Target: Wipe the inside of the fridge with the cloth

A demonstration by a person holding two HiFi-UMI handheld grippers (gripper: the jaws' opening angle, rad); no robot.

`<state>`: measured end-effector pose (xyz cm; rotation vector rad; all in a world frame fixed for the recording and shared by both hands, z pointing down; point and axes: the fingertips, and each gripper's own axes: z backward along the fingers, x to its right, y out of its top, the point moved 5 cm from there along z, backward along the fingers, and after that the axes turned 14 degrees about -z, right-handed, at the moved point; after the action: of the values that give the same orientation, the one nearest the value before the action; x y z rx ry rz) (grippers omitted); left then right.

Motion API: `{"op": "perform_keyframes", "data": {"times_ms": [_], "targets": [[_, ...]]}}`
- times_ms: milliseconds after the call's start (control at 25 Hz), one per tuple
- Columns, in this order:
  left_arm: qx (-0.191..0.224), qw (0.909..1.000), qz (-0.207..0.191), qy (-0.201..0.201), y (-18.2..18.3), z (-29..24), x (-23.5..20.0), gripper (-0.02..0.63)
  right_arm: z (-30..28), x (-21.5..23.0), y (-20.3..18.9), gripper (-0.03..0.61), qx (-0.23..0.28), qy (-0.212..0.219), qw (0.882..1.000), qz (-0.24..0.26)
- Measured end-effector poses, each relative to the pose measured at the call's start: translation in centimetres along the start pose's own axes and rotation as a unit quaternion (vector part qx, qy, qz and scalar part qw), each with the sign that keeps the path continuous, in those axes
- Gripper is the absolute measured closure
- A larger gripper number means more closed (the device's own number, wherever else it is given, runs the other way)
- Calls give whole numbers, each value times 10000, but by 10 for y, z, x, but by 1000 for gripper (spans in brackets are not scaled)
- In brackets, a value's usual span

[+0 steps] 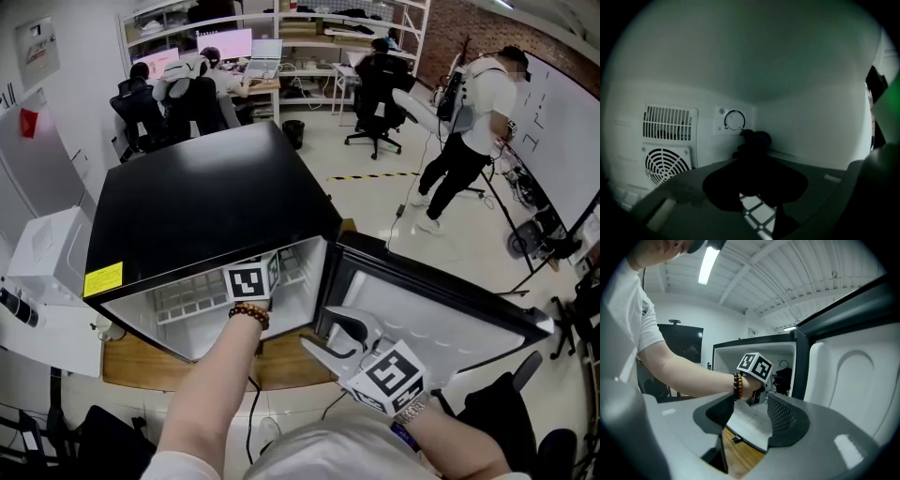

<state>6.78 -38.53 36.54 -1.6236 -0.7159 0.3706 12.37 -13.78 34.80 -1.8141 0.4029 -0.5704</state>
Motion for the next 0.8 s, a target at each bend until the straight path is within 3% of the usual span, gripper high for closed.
{"op": "perform_keyframes", "data": {"times_ms": [800], "targets": [[191,9960,-305,-823,1,22,45,486,10,-20,-5,350,21,175,9998,40]]}}
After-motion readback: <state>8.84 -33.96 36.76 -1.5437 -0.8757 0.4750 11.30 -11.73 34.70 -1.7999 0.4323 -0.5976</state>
